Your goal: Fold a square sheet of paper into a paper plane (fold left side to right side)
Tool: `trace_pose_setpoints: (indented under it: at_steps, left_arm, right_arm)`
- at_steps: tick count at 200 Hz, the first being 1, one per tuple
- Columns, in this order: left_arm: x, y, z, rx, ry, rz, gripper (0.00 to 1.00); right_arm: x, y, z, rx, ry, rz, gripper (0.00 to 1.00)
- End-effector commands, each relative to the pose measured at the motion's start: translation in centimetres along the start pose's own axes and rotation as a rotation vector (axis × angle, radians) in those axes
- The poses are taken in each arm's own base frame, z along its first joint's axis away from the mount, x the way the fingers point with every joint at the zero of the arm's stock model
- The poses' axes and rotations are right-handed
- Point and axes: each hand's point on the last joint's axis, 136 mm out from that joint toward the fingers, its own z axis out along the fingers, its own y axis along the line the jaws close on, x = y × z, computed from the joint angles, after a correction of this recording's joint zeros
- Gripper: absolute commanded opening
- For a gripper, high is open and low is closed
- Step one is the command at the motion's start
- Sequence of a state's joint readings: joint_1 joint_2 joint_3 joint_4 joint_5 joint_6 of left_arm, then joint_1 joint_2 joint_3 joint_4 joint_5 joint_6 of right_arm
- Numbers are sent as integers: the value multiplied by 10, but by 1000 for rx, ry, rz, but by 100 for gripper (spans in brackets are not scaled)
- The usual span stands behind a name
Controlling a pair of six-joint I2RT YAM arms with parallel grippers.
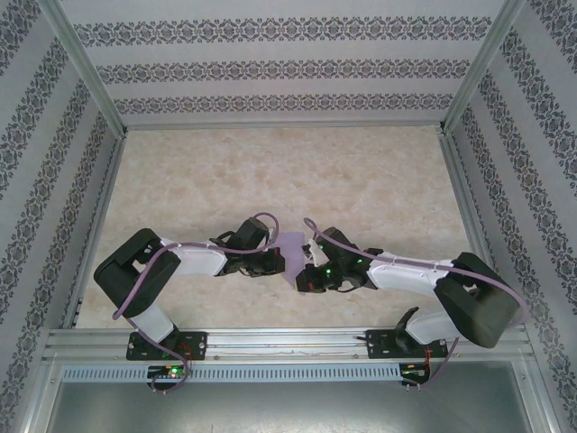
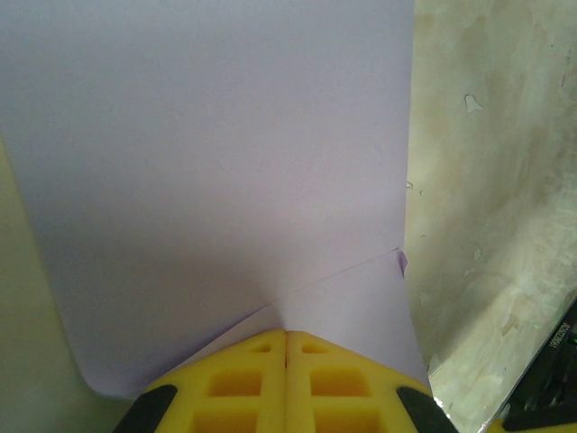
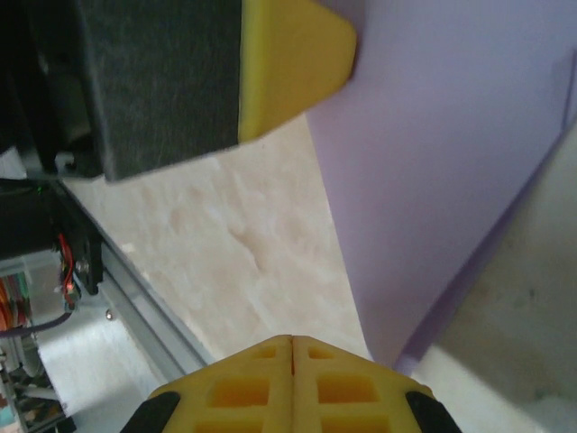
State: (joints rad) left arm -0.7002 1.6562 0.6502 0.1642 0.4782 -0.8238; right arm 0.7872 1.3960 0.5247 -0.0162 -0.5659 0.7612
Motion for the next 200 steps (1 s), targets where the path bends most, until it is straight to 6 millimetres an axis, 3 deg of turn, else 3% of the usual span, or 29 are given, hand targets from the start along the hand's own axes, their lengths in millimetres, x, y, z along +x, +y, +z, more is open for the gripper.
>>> trace_pose_setpoints:
  at_steps: [1, 65, 149, 200]
  left_arm:
    - [21, 37, 9, -136, 50, -39, 1]
    - [18, 31, 7, -121, 36, -29, 1]
    - [-11, -12, -20, -29, -80, 52, 5]
    - [4, -22, -34, 31, -107, 72, 0]
  right_arm:
    - [-20, 0, 4, 18, -48, -3, 0]
    - [-4, -32, 17, 91, 4, 61, 0]
    - [26, -66, 21, 138, 71, 125, 0]
    - [29, -76, 21, 173, 76, 132, 0]
